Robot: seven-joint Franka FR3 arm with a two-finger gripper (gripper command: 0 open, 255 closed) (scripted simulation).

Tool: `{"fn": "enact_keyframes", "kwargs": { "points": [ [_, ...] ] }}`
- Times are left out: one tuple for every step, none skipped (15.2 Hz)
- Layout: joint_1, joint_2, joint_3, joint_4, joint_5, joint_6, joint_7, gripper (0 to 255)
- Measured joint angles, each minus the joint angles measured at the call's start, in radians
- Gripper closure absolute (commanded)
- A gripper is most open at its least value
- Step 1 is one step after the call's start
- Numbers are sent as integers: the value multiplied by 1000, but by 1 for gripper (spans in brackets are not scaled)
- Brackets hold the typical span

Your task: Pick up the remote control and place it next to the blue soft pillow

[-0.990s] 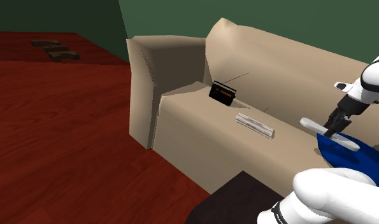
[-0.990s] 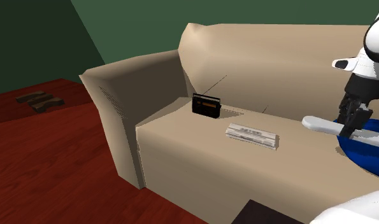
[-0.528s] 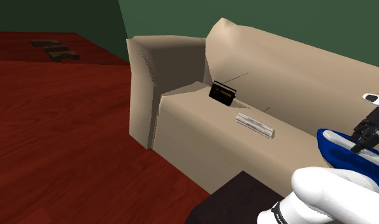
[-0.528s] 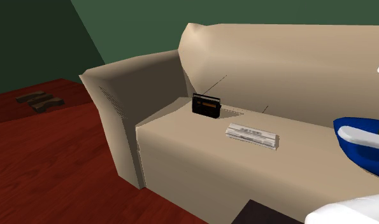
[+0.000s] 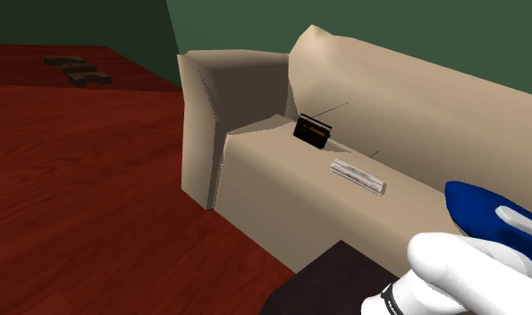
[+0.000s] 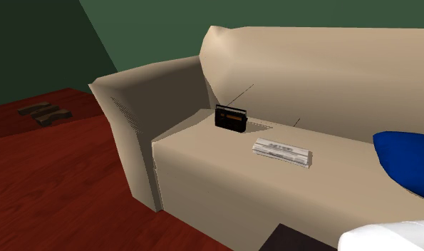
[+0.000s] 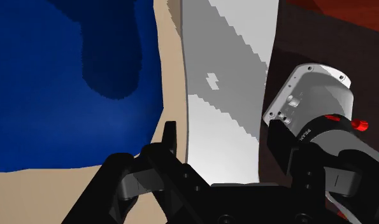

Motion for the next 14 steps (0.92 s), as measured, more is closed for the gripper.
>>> {"fn": "enact_keyframes", "kwargs": {
  "points": [
    [-4, -2, -12, 16, -14, -9, -21, 255],
    [-8, -3, -34, 36, -36, -16, -49, 255],
    [-16, -10, -50, 48, -56, -25, -75, 255],
    [-22, -14, -68, 63, -76, -32, -100, 255],
    [-27, -18, -83, 78, -93, -38, -124, 255],
    [-33, -24, -100, 92, -114, -45, -151, 255],
    [-40, -29, -112, 108, -130, -54, -176, 255],
    [-42, -29, -126, 131, -147, -63, -203, 255],
    [-41, -28, -141, 154, -164, -69, -227, 255],
    [-38, -25, -159, 176, -182, -71, -251, 255],
    [-38, -25, -178, 203, -202, -78, -281, 255],
    [-33, -20, -193, 233, -218, -84, -307, 255],
    [-31, -19, -209, 253, -234, -86, -330, 255],
    [-26, -14, -220, 279, -246, -91, -352, 255]
  ]
}}
